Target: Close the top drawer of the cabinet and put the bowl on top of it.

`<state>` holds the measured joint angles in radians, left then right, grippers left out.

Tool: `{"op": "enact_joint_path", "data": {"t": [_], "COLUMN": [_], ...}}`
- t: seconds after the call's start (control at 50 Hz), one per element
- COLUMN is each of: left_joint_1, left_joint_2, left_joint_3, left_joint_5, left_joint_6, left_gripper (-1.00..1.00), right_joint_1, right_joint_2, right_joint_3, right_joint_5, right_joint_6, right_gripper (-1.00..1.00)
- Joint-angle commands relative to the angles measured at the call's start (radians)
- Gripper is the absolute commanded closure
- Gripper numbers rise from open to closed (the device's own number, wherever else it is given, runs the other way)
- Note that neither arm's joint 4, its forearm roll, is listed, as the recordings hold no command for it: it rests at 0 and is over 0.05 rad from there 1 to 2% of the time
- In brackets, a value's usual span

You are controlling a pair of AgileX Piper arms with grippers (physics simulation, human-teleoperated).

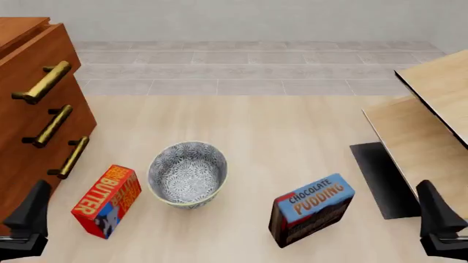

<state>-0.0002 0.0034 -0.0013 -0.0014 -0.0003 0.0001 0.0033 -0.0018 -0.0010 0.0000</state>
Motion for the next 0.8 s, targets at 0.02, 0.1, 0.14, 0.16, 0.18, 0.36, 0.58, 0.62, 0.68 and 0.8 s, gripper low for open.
{"op": "enact_joint_path", "data": {"t": [0.02,0.1,0.14,0.16,0.18,0.36,0.58,0.62,0.68,0.8], "left_joint_1": [0.0,0.0,0.0,0.0,0.0,0.001,0.031,0.036,0.027,0.005], "left_joint_2": [0.005,0.005,0.005,0.006,0.006,0.008,0.034,0.079,0.072,0.109], "left_joint_3": [-0.003,-0.003,-0.002,-0.002,-0.002,-0.003,-0.002,-0.007,-0.043,-0.115], "left_joint_5": [-0.002,-0.002,-0.002,-0.003,-0.003,-0.004,-0.014,-0.043,-0.012,0.008], "left_joint_6": [0.0,0.0,0.0,0.0,0.0,0.0,-0.026,-0.03,-0.037,-0.041], "left_gripper": [-1.0,-1.0,-1.0,-1.0,-1.0,-1.0,-1.0,-1.0,-1.0,-1.0], "right_joint_1": [0.0,0.0,0.0,0.0,0.0,0.0,0.0,0.0,0.0,0.0], "right_joint_2": [0.006,0.008,0.009,0.009,0.01,0.013,0.013,0.012,0.012,0.013], "right_joint_3": [-0.002,-0.001,-0.001,-0.001,-0.001,0.0,0.0,0.0,0.0,0.0], "right_joint_5": [-0.003,-0.005,-0.007,-0.007,-0.008,-0.011,-0.011,-0.011,-0.011,-0.011], "right_joint_6": [0.0,0.0,0.0,0.0,0.0,0.0,0.0,0.0,0.0,-0.001], "right_gripper": [-1.0,-1.0,-1.0,-1.0,-1.0,-1.0,-1.0,-1.0,-1.0,-1.0]}}
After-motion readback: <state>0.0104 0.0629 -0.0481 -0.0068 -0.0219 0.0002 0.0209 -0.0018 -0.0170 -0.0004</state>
